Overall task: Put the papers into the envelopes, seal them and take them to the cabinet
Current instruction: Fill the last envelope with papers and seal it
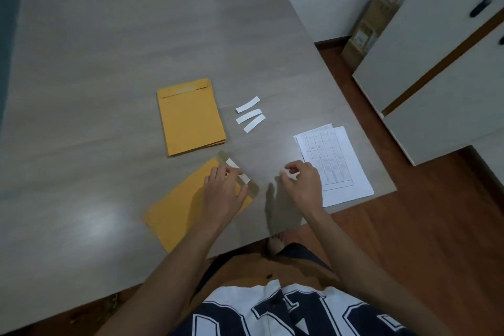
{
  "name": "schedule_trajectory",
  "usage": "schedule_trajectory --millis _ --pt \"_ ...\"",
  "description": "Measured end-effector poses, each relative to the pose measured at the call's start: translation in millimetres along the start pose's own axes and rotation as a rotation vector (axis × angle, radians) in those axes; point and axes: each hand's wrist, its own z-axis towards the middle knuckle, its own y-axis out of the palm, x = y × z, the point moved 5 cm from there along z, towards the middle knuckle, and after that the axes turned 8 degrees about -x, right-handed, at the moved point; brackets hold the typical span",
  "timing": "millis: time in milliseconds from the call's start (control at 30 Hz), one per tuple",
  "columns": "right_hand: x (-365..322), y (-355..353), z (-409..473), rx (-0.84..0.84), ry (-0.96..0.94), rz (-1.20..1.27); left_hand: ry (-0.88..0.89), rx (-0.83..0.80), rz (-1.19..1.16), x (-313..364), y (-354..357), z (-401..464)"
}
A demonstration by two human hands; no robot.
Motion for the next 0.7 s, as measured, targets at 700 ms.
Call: schedule_trajectory --millis 700 --pt "189 -76 -40 0.123 0.716 0.466 0.061 -0.280 0.194 195 87 173"
